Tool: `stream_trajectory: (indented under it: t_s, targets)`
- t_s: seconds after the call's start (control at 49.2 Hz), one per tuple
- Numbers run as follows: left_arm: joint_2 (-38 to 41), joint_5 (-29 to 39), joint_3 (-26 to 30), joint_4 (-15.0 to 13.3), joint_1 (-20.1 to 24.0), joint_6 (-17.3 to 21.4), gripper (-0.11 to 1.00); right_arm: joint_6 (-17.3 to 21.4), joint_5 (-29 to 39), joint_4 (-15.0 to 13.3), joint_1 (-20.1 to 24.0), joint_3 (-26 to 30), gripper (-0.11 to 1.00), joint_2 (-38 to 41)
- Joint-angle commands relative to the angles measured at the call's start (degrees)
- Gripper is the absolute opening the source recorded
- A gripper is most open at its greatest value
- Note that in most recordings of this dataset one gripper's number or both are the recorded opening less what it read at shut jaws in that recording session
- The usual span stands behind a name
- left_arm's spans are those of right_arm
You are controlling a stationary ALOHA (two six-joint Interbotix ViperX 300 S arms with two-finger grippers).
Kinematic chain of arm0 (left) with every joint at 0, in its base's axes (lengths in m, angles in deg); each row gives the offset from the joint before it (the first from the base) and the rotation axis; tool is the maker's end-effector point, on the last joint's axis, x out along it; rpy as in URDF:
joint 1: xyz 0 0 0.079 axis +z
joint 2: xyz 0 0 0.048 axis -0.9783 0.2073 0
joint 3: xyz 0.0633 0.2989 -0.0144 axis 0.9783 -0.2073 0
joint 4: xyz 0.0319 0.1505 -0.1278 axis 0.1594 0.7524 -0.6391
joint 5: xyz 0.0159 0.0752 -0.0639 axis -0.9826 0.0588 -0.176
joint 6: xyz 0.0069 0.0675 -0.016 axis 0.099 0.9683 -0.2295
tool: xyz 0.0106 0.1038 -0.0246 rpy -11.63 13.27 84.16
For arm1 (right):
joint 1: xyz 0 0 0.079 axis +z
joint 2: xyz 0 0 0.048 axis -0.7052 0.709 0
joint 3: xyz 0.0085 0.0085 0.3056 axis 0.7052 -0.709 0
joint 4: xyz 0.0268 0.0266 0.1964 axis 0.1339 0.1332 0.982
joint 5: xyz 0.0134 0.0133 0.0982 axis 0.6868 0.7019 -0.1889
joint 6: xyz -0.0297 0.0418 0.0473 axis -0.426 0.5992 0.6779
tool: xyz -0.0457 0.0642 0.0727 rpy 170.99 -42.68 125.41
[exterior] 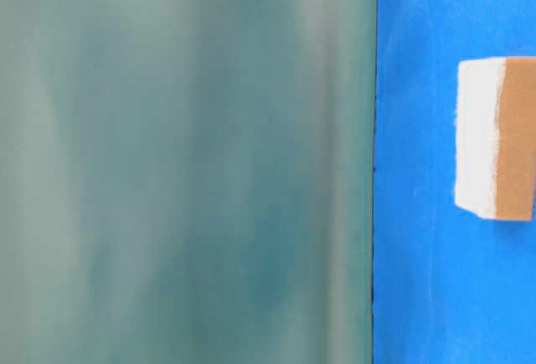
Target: Hand over the sponge with the left arm and wipe it with the right arm.
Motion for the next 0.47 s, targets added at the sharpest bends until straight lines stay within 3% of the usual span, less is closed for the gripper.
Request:
stream_trajectory:
  t_s: [0.0, 0.264, 0.447]
  targets:
    - [-4.0, 0.2, -1.7, 0.1, -0.1, 0.1, 0.83, 0.1, 0.5, 1.1, 0.6, -1.9, 0.72, -4.0]
    - [-17.7, 0.7, -10.2, 0.2, -0.1, 0.1, 0.83, 0.1, 0.4, 4.1, 0.8, -9.1, 0.72, -11.3]
    - [-21.5, 0.8, -14.5, 0.2, -0.1, 0.1, 0.83, 0.1, -5.9, 6.9, 0.8, -14.3, 0.72, -11.9]
